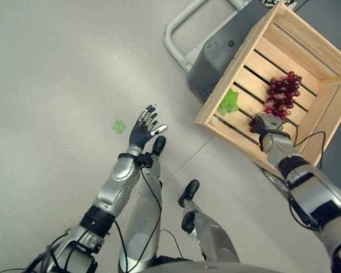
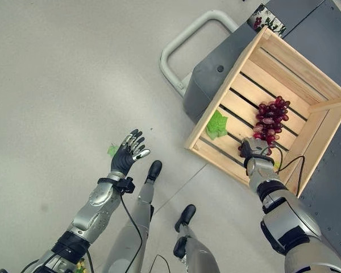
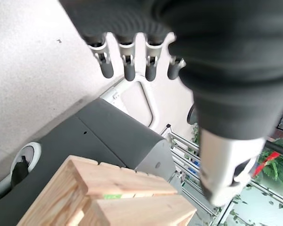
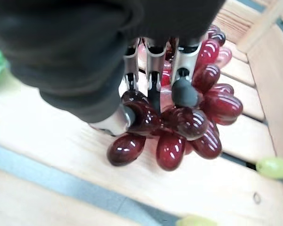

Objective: Pick up the fruits from the basket on one side to the basket on the other side

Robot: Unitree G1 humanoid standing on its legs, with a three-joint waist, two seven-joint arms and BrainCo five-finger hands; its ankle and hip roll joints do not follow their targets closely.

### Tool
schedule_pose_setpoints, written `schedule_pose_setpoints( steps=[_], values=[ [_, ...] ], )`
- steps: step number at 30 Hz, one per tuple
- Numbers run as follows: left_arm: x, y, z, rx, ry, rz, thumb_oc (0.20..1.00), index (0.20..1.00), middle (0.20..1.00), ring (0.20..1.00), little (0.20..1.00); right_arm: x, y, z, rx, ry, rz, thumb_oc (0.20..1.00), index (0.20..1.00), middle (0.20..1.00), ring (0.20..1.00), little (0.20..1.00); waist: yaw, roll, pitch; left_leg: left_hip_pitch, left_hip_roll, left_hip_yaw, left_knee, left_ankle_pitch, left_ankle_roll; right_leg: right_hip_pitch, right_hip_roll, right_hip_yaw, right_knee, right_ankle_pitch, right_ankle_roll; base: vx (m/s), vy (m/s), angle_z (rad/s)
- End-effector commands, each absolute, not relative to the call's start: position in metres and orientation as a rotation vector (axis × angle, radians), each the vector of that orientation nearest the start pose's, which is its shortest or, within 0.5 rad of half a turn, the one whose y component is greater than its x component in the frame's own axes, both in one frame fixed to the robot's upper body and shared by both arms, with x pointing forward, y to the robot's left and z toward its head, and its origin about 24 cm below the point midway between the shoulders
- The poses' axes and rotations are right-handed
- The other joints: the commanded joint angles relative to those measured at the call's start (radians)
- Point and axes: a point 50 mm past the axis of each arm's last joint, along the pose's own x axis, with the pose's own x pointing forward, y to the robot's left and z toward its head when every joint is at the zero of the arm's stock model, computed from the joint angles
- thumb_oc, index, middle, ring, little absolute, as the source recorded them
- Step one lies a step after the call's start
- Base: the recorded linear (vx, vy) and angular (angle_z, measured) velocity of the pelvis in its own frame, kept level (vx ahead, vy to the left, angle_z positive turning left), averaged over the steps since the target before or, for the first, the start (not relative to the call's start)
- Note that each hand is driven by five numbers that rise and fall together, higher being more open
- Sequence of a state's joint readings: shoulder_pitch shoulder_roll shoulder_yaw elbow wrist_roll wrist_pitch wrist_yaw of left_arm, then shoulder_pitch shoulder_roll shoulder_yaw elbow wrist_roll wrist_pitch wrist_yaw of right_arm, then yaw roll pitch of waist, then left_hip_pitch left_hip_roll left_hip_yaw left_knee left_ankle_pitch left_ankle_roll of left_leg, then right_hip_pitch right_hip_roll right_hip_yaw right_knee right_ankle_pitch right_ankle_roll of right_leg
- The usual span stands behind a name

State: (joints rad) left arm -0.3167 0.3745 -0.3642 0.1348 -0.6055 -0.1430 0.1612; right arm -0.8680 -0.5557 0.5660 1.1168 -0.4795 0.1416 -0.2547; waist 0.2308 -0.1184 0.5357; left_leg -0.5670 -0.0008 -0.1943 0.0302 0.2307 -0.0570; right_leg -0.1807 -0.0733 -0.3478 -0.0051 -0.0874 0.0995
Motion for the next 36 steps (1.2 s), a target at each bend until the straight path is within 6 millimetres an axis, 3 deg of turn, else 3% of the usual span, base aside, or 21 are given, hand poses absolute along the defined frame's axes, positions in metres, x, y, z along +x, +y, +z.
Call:
schedule_pose_setpoints(
  steps=[1, 2, 4, 5, 11, 16, 30, 36],
  values=[
    [0.288, 0.131, 0.105, -0.275, -0.232, -0.21, 1.0, 1.0, 1.0, 1.0, 1.0, 0.374, -0.271, 0.09, -1.351, 0.263, -0.199, 0.2, 0.2, 0.2, 0.2, 0.2, -0.046, 0.05, -0.016, 0.004, 0.056, 0.05, 0.095, -0.139, -0.083, -0.074, -0.074, 0.042, 0.108, -0.073, 0.028, 0.0, 0.0, 0.0],
    [0.289, 0.131, 0.106, -0.274, -0.236, -0.212, 1.0, 1.0, 1.0, 1.0, 1.0, 0.374, -0.272, 0.092, -1.35, 0.261, -0.202, 0.2, 0.2, 0.2, 0.2, 0.2, -0.045, 0.051, -0.016, -0.003, 0.056, 0.049, 0.094, -0.133, -0.082, -0.08, -0.073, 0.041, 0.107, -0.067, 0.029, 0.0, 0.0, 0.0],
    [0.288, 0.135, 0.104, -0.279, -0.231, -0.19, 1.0, 1.0, 1.0, 1.0, 1.0, 0.372, -0.266, 0.092, -1.135, 0.196, -0.249, 0.2, 0.2, 0.2, 0.2, 0.2, -0.056, 0.046, -0.016, 0.006, 0.058, 0.054, 0.097, -0.142, -0.08, -0.077, -0.073, 0.049, 0.111, -0.073, 0.027, 0.0, 0.0, 0.0],
    [0.288, 0.134, 0.105, -0.279, -0.234, -0.192, 1.0, 1.0, 1.0, 1.0, 1.0, 0.373, -0.266, 0.093, -1.134, 0.194, -0.253, 0.2, 0.2, 0.2, 0.2, 0.2, -0.054, 0.047, -0.016, 0.001, 0.058, 0.053, 0.096, -0.136, -0.079, -0.083, -0.073, 0.049, 0.11, -0.068, 0.028, 0.0, 0.0, 0.0],
    [0.285, 0.15, 0.098, -0.249, -0.211, -0.121, 1.0, 1.0, 1.0, 1.0, 1.0, 0.351, -0.246, 0.1, -0.525, -0.045, -0.315, 0.2, 0.2, 0.2, 0.2, 0.2, -0.093, 0.025, -0.016, 0.01, 0.063, 0.064, 0.103, -0.15, -0.073, -0.089, -0.073, 0.066, 0.123, -0.079, 0.025, 0.0, -0.007, -0.07],
    [0.284, 0.157, 0.094, -0.231, -0.196, -0.091, 1.0, 1.0, 1.0, 1.0, 1.0, 0.332, -0.242, 0.097, -0.319, -0.108, -0.305, 0.2, 0.2, 0.2, 0.2, 0.2, -0.116, 0.02, -0.016, 0.014, 0.068, 0.072, 0.108, -0.156, -0.07, -0.09, -0.076, 0.074, 0.13, -0.081, 0.025, 0.0, 0.0, -0.08],
    [0.281, 0.164, 0.088, -0.207, -0.173, -0.074, 1.0, 1.0, 1.0, 1.0, 1.0, 0.319, -0.233, 0.089, -0.123, -0.12, -0.266, 0.2, 0.2, 0.2, 0.2, 0.2, -0.139, 0.036, -0.016, 0.023, 0.069, 0.089, 0.118, -0.163, -0.068, -0.101, -0.08, 0.099, 0.145, -0.079, 0.024, -0.01, 0.004, -0.06],
    [0.279, 0.168, 0.09, -0.186, -0.186, -0.076, 1.0, 1.0, 1.0, 1.0, 1.0, 0.311, -0.236, 0.126, 0.066, -0.306, -0.273, 0.2, 0.2, 0.2, 0.2, 0.2, -0.149, 0.041, -0.016, 0.026, 0.071, 0.093, 0.12, -0.159, -0.065, -0.107, -0.082, 0.107, 0.154, -0.076, 0.023, 0.0, 0.003, -0.02]
  ],
)
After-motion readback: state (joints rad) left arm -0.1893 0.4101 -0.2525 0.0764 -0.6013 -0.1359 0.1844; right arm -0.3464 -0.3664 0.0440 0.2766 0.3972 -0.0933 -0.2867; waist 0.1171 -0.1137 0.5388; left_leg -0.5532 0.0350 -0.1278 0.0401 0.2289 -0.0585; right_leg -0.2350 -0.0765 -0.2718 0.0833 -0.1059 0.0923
